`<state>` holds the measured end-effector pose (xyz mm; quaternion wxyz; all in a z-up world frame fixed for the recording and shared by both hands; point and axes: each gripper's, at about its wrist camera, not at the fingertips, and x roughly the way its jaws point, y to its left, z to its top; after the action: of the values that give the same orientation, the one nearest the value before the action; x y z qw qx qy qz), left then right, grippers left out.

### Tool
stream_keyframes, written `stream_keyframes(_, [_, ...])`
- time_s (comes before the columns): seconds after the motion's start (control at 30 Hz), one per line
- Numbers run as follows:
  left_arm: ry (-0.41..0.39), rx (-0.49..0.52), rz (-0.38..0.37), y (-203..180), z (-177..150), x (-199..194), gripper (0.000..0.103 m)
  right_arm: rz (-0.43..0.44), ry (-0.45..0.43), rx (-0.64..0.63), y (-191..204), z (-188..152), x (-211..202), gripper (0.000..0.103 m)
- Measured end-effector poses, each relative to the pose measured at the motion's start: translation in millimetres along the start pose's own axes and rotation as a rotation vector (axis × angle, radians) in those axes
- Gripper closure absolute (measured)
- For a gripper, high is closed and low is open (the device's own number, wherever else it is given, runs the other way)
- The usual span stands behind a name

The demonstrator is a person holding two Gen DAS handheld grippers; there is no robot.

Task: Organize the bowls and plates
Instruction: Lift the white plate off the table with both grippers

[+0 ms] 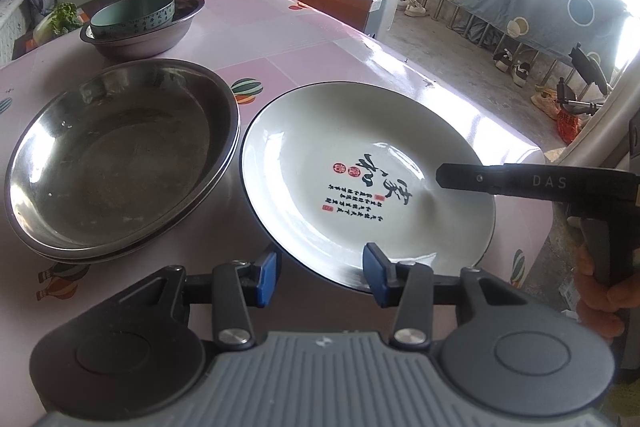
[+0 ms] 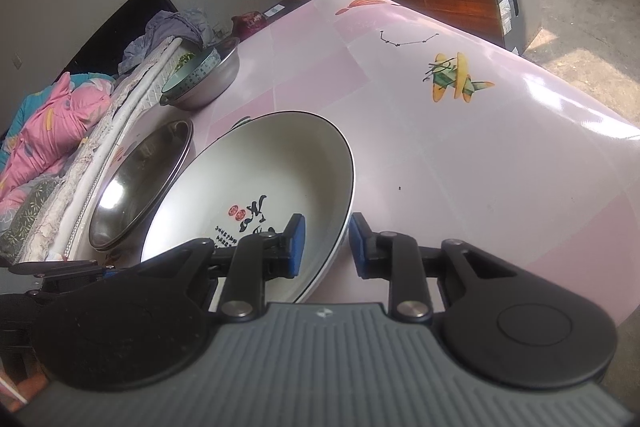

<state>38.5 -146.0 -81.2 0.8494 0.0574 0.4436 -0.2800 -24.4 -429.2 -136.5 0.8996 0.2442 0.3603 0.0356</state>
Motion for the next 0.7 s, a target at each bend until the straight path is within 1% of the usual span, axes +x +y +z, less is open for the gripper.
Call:
stream_keyframes(0.17, [-0.001, 0.002, 0.027, 4, 7, 6, 0.058, 0.004, -0.010, 0.007, -3, -2, -2, 0.080])
stream_keyframes(0.27, [-0.003, -0.006, 0.024, 6, 10, 8, 0.059, 0.003, -0.011, -0.004, -2, -1, 0, 0.079])
stream_keyframes(0.43, [0.006, 0.001, 0.035, 0, 10, 5, 0.057, -0.005, -0.018, -0.029, 4, -1, 0, 0.078])
stream_keyframes(0.53, [0.013, -0.002, 0.019, -3, 6, 2, 0.056, -0.004, -0.028, -0.038, 4, 0, -3, 0.078])
stream_keyframes(0.6, [0.011, 0.006, 0.005, -5, 4, 2, 0.055, -0.017, -0.029, -0.053, 3, 1, -4, 0.078])
stream_keyframes(0.7, [0.012, 0.003, -0.001, -4, 4, 3, 0.055, -0.011, -0.031, -0.053, -1, 2, -5, 0.079])
